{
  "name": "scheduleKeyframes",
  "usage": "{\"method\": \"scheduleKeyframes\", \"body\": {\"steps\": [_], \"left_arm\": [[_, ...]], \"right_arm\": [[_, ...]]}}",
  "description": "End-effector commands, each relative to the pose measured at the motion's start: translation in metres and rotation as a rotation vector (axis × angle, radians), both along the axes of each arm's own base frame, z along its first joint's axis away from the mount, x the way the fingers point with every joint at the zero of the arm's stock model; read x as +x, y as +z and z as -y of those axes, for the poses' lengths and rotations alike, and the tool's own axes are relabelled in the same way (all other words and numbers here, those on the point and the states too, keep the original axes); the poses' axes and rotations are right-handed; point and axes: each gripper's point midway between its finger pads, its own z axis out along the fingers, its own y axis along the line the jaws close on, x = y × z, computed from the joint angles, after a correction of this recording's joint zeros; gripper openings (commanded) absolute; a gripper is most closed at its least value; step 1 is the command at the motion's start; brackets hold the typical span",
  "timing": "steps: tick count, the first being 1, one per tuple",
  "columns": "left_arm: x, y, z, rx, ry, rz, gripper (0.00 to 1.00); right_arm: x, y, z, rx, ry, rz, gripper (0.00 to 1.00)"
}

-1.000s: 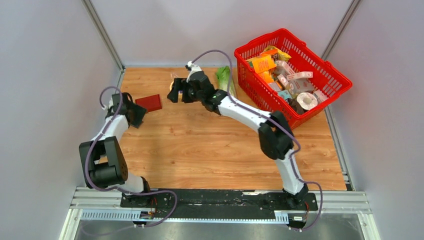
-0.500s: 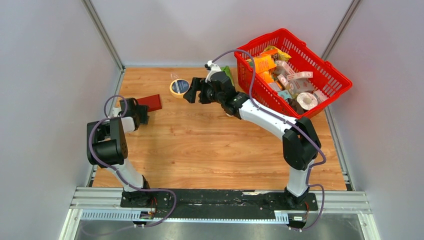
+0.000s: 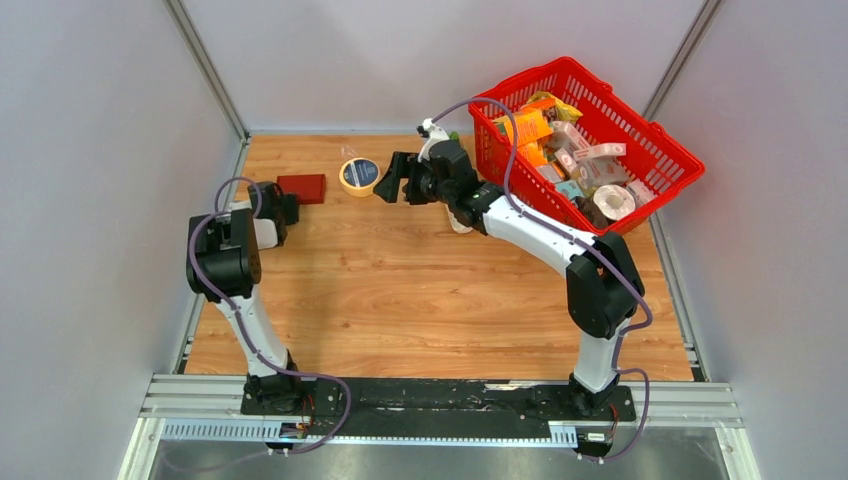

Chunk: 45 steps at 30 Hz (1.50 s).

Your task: Fold the paper box

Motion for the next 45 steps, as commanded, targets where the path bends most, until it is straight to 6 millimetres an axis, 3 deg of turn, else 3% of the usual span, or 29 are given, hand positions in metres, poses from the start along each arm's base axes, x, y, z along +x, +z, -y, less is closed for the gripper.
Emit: {"method": "scheduleKeyframes", "body": {"steps": [1, 5, 7, 11, 12, 16, 17, 19, 23, 33, 40, 45], "left_arm": [[0.018, -0.016, 0.009, -0.012, -0.008, -0.029, 0.38], [0.032, -0.014, 0.019, -0.011, -0.004, -0.026, 0.42], [0.034, -0.023, 0.020, -0.023, -0.004, -0.064, 0.42], [0.052, -0.020, 0.014, 0.002, 0.036, -0.053, 0.40], [0.054, -0.029, 0.013, -0.001, 0.041, -0.069, 0.40], [0.072, -0.026, 0.007, 0.012, 0.057, -0.064, 0.40], [0.084, -0.015, 0.004, 0.023, 0.058, -0.040, 0.40], [0.088, -0.021, 0.003, 0.044, 0.044, -0.070, 0.40], [0.106, -0.015, 0.000, 0.078, 0.028, -0.046, 0.42], [0.121, -0.015, -0.005, 0.084, 0.038, -0.084, 0.44], [0.121, -0.016, 0.021, 0.053, 0.025, -0.069, 0.44], [0.121, -0.018, 0.025, 0.038, 0.038, -0.092, 0.45]], "right_arm": [[0.011, 0.025, 0.010, 0.057, -0.018, 0.046, 0.83], [0.014, 0.025, 0.012, 0.080, -0.021, 0.043, 0.83], [0.013, 0.028, 0.013, 0.091, -0.019, 0.047, 0.83], [0.013, 0.031, 0.018, 0.088, -0.030, 0.055, 0.83], [0.014, 0.033, 0.021, 0.090, -0.034, 0.060, 0.83], [0.018, 0.031, 0.029, 0.089, -0.047, 0.053, 0.83], [0.019, 0.031, 0.030, 0.089, -0.052, 0.052, 0.83], [0.021, 0.032, 0.032, 0.092, -0.053, 0.051, 0.83], [0.022, 0.031, 0.034, 0.095, -0.054, 0.047, 0.82], [0.024, 0.032, 0.036, 0.108, -0.049, 0.038, 0.82], [0.024, 0.033, 0.035, 0.121, -0.039, 0.028, 0.82], [0.022, 0.037, 0.037, 0.122, -0.040, 0.038, 0.82]]}}
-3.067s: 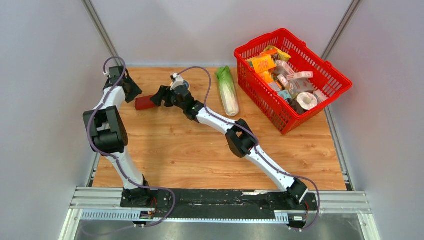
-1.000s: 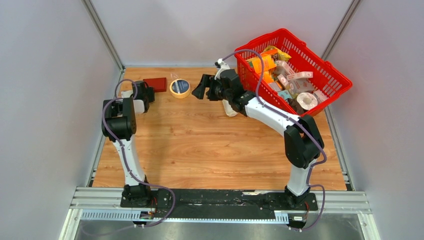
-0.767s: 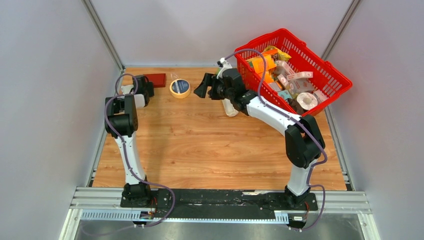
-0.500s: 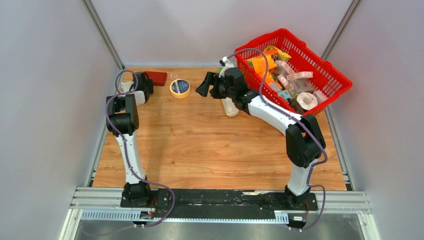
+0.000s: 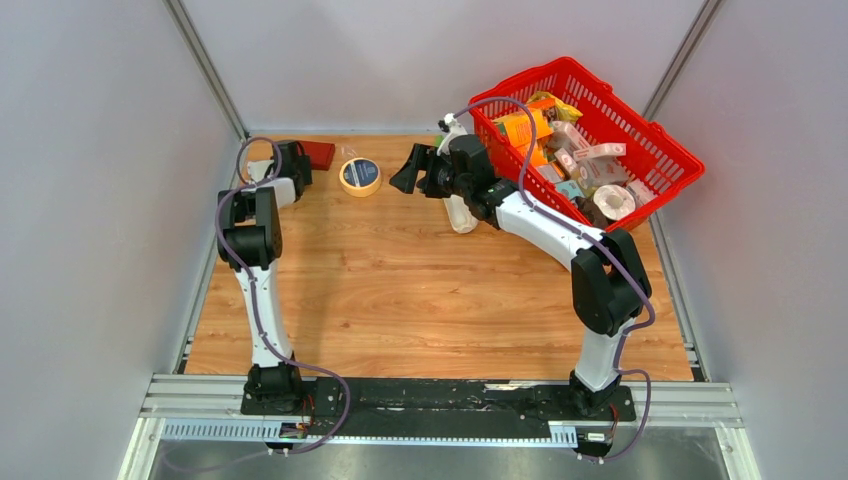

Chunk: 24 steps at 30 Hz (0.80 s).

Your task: Fold the paper box

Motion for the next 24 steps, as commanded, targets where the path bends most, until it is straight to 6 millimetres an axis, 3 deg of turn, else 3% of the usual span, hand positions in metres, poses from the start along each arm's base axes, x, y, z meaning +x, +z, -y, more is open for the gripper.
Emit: {"method": "scheduleKeyframes", "body": {"steps": [1, 9, 11, 12, 13, 14, 15, 16, 17, 18, 19, 20, 21, 22, 23, 24], "left_arm": [[-0.010, -0.023, 0.014, -0.011, -0.001, -0.091, 0.45], [-0.011, -0.022, 0.015, -0.010, 0.011, -0.095, 0.54], [-0.016, -0.025, 0.019, -0.038, -0.005, -0.101, 0.56], [-0.015, -0.014, 0.022, -0.050, -0.016, -0.064, 0.58], [-0.027, -0.022, 0.023, -0.062, -0.024, -0.077, 0.59], [-0.032, -0.019, 0.027, -0.071, -0.057, -0.064, 0.59], [-0.032, 0.012, 0.026, -0.058, -0.074, 0.010, 0.60], [-0.054, -0.002, 0.022, -0.053, -0.080, -0.029, 0.60], [-0.065, 0.005, 0.024, -0.037, -0.116, -0.024, 0.60], [-0.072, 0.041, 0.020, -0.019, -0.122, 0.049, 0.60], [-0.100, 0.026, 0.022, -0.018, -0.134, 0.008, 0.60], [-0.113, 0.033, 0.020, -0.006, -0.154, 0.016, 0.60], [-0.124, 0.069, 0.021, 0.015, -0.173, 0.090, 0.61], [-0.146, 0.060, 0.025, 0.017, -0.197, 0.061, 0.61], [-0.159, 0.067, 0.031, 0.040, -0.265, 0.069, 0.61], [-0.171, 0.094, 0.038, 0.065, -0.308, 0.112, 0.61]], "right_arm": [[-0.002, 0.042, 0.003, 0.065, 0.002, 0.086, 0.82], [0.000, 0.041, 0.006, 0.077, -0.001, 0.080, 0.82], [-0.001, 0.042, 0.006, 0.078, -0.002, 0.077, 0.82], [-0.002, 0.042, 0.007, 0.077, -0.007, 0.074, 0.82], [-0.003, 0.043, 0.008, 0.074, -0.008, 0.074, 0.82], [-0.004, 0.045, 0.009, 0.070, -0.010, 0.076, 0.82], [-0.006, 0.046, 0.013, 0.051, -0.025, 0.062, 0.82], [-0.009, 0.049, 0.013, 0.039, -0.029, 0.064, 0.82], [-0.009, 0.051, 0.017, 0.028, -0.041, 0.060, 0.82], [-0.013, 0.052, 0.022, 0.006, -0.059, 0.044, 0.82], [-0.017, 0.058, 0.023, 0.007, -0.060, 0.044, 0.82], [-0.020, 0.062, 0.025, 0.004, -0.061, 0.045, 0.82], [-0.024, 0.058, 0.032, -0.024, -0.082, 0.025, 0.82], [-0.034, 0.067, 0.033, -0.030, -0.082, 0.033, 0.82], [-0.039, 0.069, 0.036, -0.037, -0.089, 0.029, 0.82], [-0.046, 0.065, 0.043, -0.064, -0.103, 0.011, 0.82]]}}
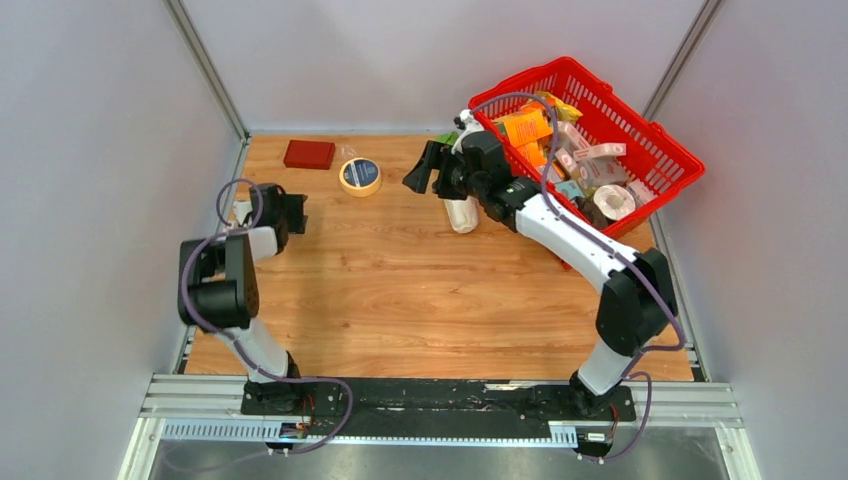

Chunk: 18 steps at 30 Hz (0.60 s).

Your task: Fold the paper box

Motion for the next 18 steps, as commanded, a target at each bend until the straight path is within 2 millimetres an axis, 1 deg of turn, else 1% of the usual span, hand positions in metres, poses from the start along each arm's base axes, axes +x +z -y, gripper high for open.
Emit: {"method": "scheduleKeyframes", "body": {"steps": [1, 2, 3, 4, 5, 6, 7, 8, 9, 10, 11, 12, 13, 14, 15, 16, 17, 18], "left_arm": [[-0.042, 0.079, 0.024, 0.096, -0.229, 0.171, 0.61], [-0.052, 0.087, 0.038, 0.109, -0.321, 0.193, 0.60], [-0.064, 0.110, 0.055, 0.129, -0.380, 0.245, 0.60], [-0.075, 0.114, 0.067, 0.140, -0.433, 0.262, 0.60], [-0.084, 0.125, 0.083, 0.171, -0.518, 0.304, 0.60], [-0.099, 0.147, 0.105, 0.198, -0.593, 0.365, 0.60], [-0.108, 0.157, 0.114, 0.224, -0.641, 0.394, 0.59], [-0.122, 0.179, 0.123, 0.283, -0.709, 0.468, 0.60], [-0.133, 0.186, 0.135, 0.304, -0.759, 0.494, 0.60], [-0.143, 0.194, 0.147, 0.348, -0.819, 0.534, 0.60], [-0.159, 0.213, 0.154, 0.380, -0.851, 0.592, 0.61], [-0.167, 0.222, 0.159, 0.405, -0.879, 0.626, 0.62], [-0.181, 0.235, 0.173, 0.440, -0.946, 0.682, 0.62], [-0.195, 0.248, 0.176, 0.464, -0.963, 0.722, 0.62], [-0.206, 0.259, 0.181, 0.486, -0.985, 0.757, 0.63], [-0.219, 0.266, 0.189, 0.518, -1.027, 0.801, 0.63], [-0.235, 0.275, 0.191, 0.538, -1.043, 0.839, 0.63], [-0.245, 0.284, 0.192, 0.555, -1.051, 0.870, 0.64]], "right_arm": [[-0.036, 0.052, 0.022, -0.023, -0.044, 0.055, 0.82], [-0.044, 0.044, 0.028, -0.054, -0.040, 0.048, 0.83], [-0.052, 0.035, 0.037, -0.099, -0.058, 0.036, 0.83], [-0.062, 0.035, 0.042, -0.127, -0.064, 0.053, 0.83], [-0.076, 0.028, 0.057, -0.170, -0.068, 0.067, 0.84], [-0.084, 0.023, 0.071, -0.208, -0.091, 0.072, 0.85], [-0.093, 0.020, 0.080, -0.227, -0.095, 0.075, 0.85], [-0.109, 0.016, 0.098, -0.242, -0.105, 0.086, 0.86], [-0.115, 0.010, 0.116, -0.292, -0.140, 0.087, 0.87], [-0.123, 0.005, 0.128, -0.316, -0.154, 0.092, 0.87], [-0.136, 0.022, 0.147, -0.292, -0.182, 0.143, 0.89], [-0.144, 0.000, 0.167, -0.362, -0.220, 0.122, 0.90], [-0.152, 0.002, 0.178, -0.367, -0.229, 0.142, 0.91], [-0.163, 0.015, 0.193, -0.336, -0.255, 0.187, 0.92], [-0.173, 0.007, 0.203, -0.344, -0.256, 0.183, 0.93], [-0.180, 0.011, 0.207, -0.326, -0.251, 0.202, 0.93], [-0.187, 0.013, 0.211, -0.310, -0.242, 0.218, 0.96], [-0.197, 0.025, 0.220, -0.262, -0.258, 0.264, 0.99]]}}
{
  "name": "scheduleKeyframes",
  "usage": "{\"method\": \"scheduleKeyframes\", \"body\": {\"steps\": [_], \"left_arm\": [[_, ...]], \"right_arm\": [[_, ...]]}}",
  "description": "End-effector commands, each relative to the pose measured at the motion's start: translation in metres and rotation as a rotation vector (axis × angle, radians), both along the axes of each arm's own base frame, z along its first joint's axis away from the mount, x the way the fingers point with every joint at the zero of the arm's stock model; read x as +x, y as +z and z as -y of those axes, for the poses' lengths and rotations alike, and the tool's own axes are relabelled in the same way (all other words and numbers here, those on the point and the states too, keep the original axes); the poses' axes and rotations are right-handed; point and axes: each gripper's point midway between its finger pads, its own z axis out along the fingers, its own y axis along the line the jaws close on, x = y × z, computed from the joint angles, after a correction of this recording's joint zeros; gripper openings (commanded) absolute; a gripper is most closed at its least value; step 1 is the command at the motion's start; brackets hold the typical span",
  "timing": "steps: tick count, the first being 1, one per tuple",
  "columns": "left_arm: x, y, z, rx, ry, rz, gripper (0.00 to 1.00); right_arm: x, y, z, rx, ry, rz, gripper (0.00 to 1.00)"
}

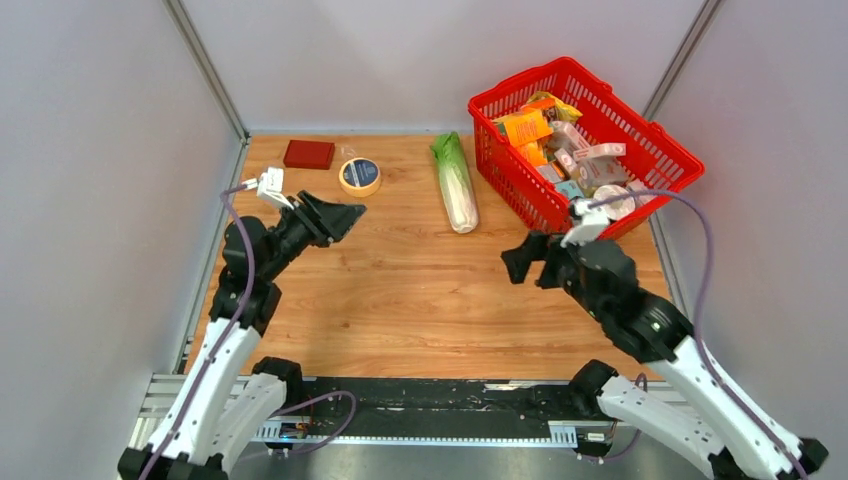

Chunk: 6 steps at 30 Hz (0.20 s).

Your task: Fold the paper box

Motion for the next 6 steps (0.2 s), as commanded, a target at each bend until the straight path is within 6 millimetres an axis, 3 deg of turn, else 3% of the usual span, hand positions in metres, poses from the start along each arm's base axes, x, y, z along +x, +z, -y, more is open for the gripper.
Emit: {"method": "scheduleKeyframes", "body": {"steps": [1, 5, 6], "left_arm": [[-0.052, 0.032, 0.015, 0.126, -0.132, 0.183, 0.64], [-0.089, 0.065, 0.012, 0.133, -0.167, 0.281, 0.66], [-0.098, 0.082, 0.010, 0.132, -0.167, 0.324, 0.66]], "right_arm": [[-0.023, 0.015, 0.041, -0.002, -0.049, 0.118, 1.00], [-0.037, 0.062, 0.072, 0.053, -0.114, 0.275, 1.00], [-0.040, 0.075, 0.079, 0.064, -0.129, 0.305, 1.00]]}}
